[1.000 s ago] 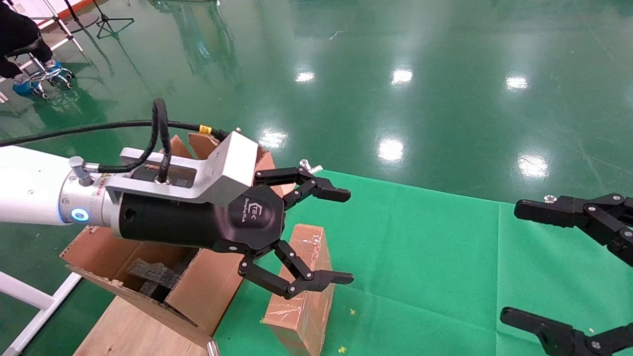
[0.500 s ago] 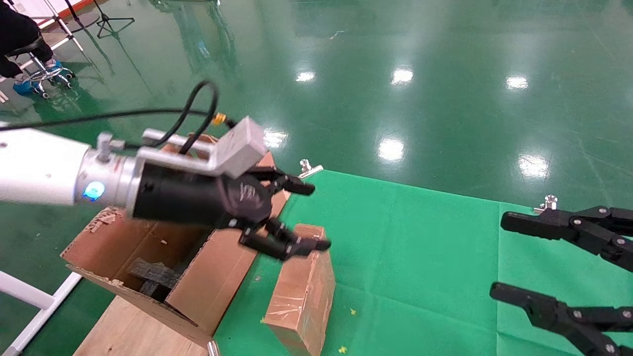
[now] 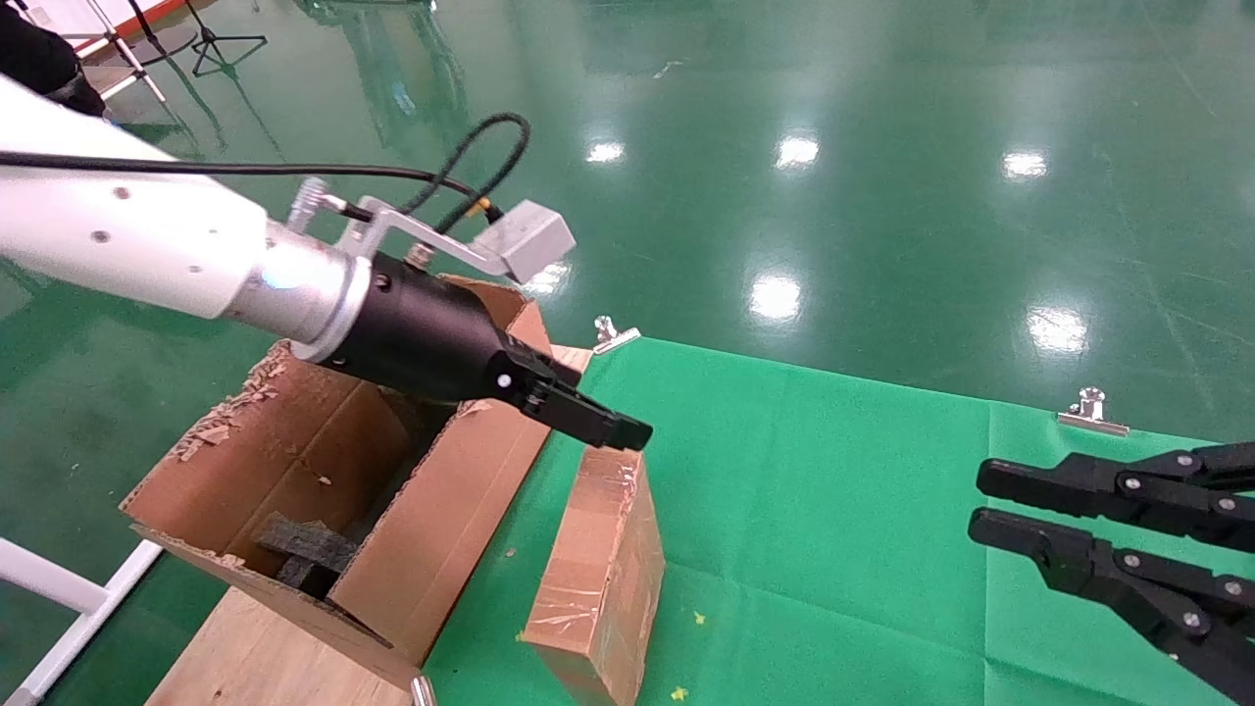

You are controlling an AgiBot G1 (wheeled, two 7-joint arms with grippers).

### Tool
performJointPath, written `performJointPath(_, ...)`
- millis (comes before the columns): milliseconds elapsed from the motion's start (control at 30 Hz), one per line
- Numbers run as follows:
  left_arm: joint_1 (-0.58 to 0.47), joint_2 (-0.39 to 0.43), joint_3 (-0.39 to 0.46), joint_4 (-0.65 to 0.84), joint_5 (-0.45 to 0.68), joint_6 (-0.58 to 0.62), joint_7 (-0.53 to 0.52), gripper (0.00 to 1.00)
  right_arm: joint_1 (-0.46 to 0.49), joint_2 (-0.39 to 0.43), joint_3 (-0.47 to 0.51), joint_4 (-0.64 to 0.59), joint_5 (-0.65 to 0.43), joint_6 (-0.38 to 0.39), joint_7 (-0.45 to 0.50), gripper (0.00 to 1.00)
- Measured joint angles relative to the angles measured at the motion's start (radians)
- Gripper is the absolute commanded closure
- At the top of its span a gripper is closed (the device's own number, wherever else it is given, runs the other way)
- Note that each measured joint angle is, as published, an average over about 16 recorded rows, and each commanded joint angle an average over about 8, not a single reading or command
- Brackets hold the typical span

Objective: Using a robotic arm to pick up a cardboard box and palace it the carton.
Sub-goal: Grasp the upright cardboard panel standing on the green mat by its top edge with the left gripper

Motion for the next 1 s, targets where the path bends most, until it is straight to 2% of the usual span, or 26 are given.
performJointPath(200,-0.073,0.035,0.130,-0.003,0.016,0.018,-0.151,0.00,0.000,0.000,0.000,0.000,0.000,0.000,0.000,1.00)
performJointPath(400,-0.107,0.061,0.248,-0.007,0.013,0.007,-0.255,0.00,0.000,0.000,0.000,0.000,0.000,0.000,0.000,1.00)
performJointPath(667,-0.121,0.111,0.355,-0.008,0.029,-0.011,-0.333,0.00,0.000,0.000,-0.001,0.000,0.001,0.000,0.000,1.00)
performJointPath(900,-0.138,0.156,0.417,-0.007,0.070,-0.016,-0.351,0.00,0.000,0.000,-0.001,0.000,0.001,0.000,0.000,1.00)
performJointPath(933,-0.141,0.161,0.425,-0.007,0.076,-0.016,-0.351,0.00,0.000,0.000,-0.001,0.000,0.001,0.000,-0.001,0.98)
performJointPath(1000,-0.147,0.172,0.440,-0.006,0.088,-0.016,-0.350,0.00,0.000,0.000,-0.001,0.000,0.001,0.001,-0.001,0.76)
